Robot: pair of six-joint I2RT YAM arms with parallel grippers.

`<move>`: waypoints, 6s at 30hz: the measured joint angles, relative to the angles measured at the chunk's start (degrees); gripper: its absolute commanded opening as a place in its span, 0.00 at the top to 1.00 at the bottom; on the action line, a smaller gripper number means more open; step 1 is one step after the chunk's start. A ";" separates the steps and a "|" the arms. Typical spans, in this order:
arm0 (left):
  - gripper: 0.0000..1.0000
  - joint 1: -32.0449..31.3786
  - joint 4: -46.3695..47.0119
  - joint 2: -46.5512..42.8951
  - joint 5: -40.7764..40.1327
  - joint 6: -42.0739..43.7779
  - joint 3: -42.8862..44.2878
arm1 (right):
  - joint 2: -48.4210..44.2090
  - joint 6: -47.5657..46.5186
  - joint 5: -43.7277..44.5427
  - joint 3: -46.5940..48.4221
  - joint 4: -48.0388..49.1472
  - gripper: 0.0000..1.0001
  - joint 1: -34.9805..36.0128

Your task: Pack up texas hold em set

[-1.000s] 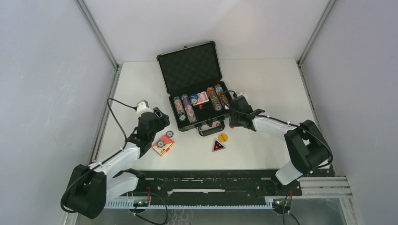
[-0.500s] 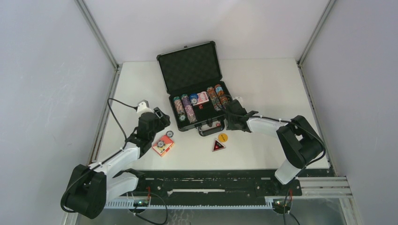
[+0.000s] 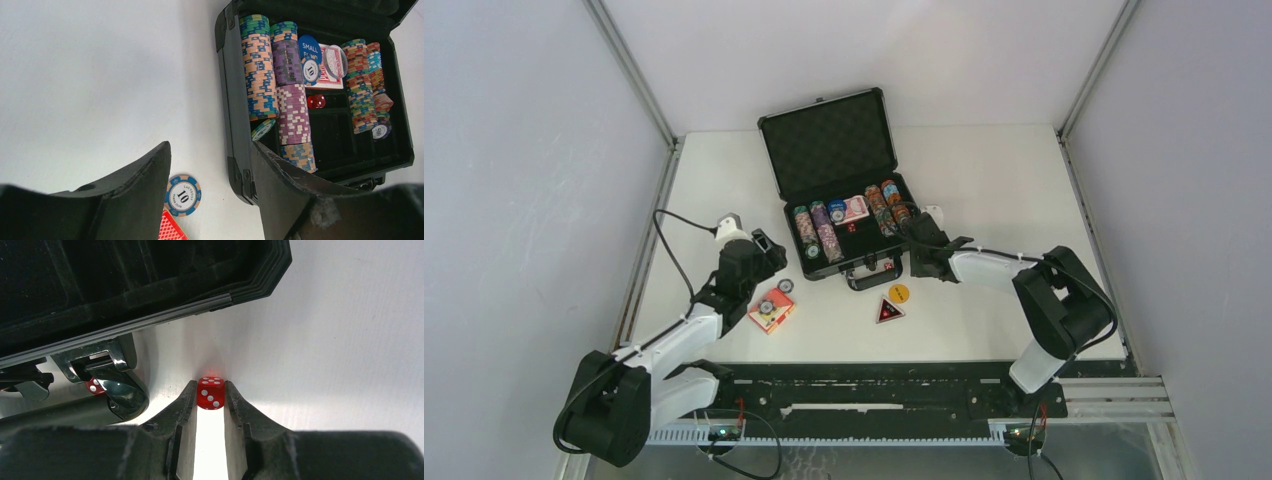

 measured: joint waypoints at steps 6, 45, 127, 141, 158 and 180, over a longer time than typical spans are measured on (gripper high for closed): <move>0.35 0.00 0.00 0.00 0.00 0.02 0.00 | -0.48 -0.02 1.07 0.13 -0.92 0.78 1.01; 0.35 0.00 -0.09 -1.57 1.49 -0.11 0.00 | 21.40 -7.10 -4.85 38.03 -5.86 0.83 3.15; 1.00 -23.80 2.62 17.42 -1.42 4.02 7.37 | -7.78 -5.07 -3.13 -0.61 0.76 1.00 -3.80; 1.00 -22.05 1.51 23.45 -0.98 3.56 14.75 | 1.14 -4.85 -7.28 2.62 4.50 1.00 -5.51; 1.00 -12.02 0.46 25.81 -0.61 2.45 15.72 | 6.58 -4.83 -14.29 10.27 6.03 1.00 -4.57; 0.91 -9.33 -2.93 18.62 -2.64 2.40 8.55 | 12.70 -5.31 -17.86 11.26 10.29 1.00 -0.87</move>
